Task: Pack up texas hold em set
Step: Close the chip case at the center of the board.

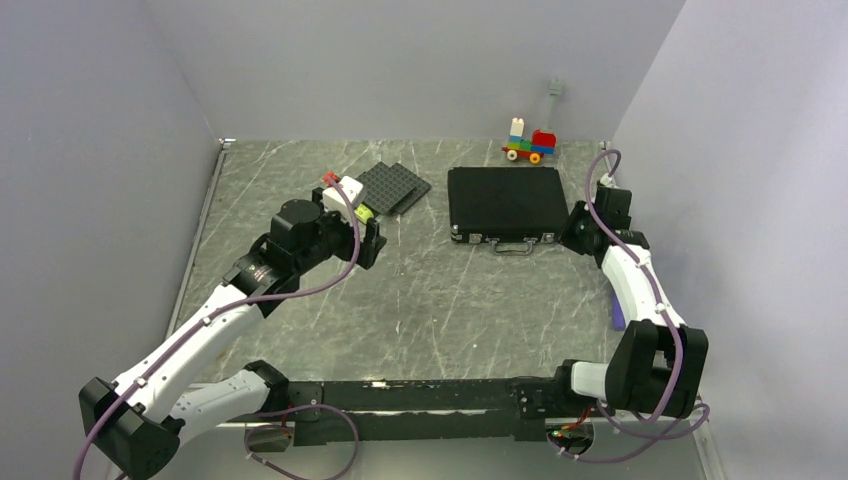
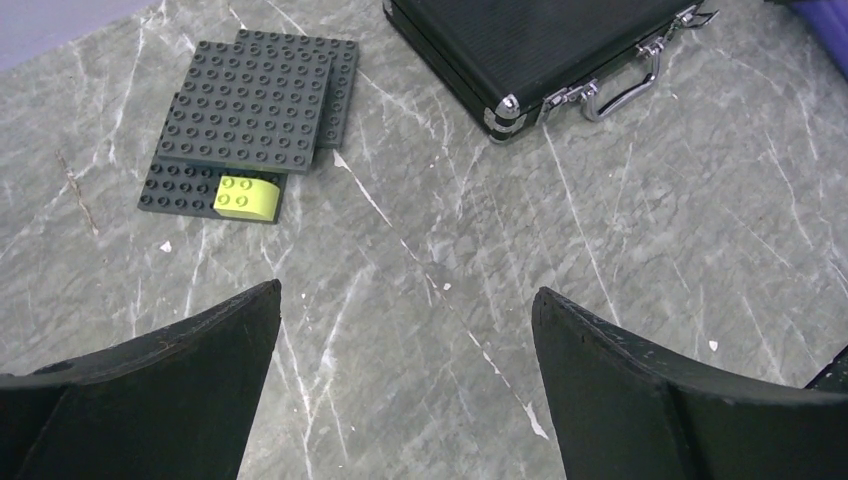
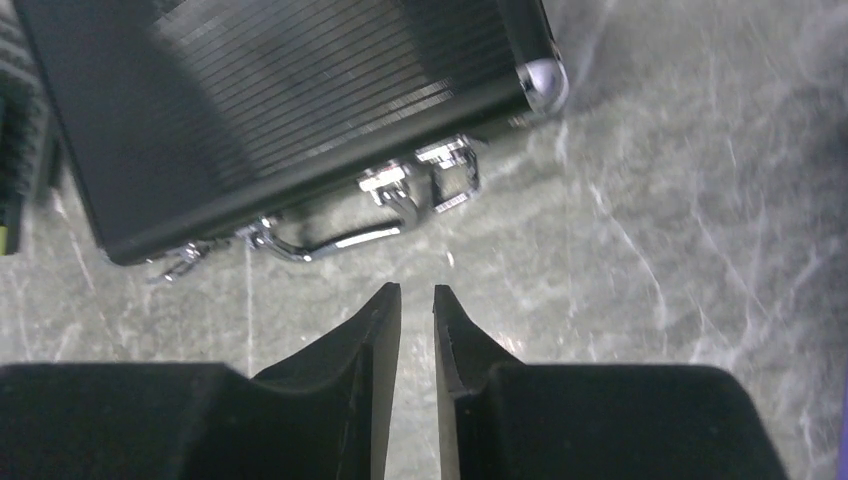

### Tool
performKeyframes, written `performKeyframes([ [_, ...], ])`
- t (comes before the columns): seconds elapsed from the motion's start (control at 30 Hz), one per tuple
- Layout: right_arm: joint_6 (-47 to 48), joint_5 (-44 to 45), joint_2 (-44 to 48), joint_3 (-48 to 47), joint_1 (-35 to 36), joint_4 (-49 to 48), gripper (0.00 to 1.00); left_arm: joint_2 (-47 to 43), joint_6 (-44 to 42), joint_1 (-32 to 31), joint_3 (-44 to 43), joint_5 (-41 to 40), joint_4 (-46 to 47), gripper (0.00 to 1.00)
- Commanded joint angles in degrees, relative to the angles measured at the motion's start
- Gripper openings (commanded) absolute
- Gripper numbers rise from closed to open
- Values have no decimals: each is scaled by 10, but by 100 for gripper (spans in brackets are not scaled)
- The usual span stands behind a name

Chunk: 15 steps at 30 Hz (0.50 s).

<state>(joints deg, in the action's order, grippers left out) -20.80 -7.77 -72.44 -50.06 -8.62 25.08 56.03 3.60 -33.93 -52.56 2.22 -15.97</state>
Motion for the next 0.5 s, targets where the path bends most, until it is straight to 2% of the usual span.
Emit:
performKeyframes([
  [0.0, -1, -25, -12, -7, -5, -102, 22, -17, -13, 2, -2, -13, 22, 99],
  [0.23, 5, -30, -72, -23, -10, -138, 18, -15, -7, 2, 4, 5, 22, 98],
  [0.47, -3, -34, -123, -1, -16, -159, 16, -21, -9, 2, 4, -2, 21, 98],
])
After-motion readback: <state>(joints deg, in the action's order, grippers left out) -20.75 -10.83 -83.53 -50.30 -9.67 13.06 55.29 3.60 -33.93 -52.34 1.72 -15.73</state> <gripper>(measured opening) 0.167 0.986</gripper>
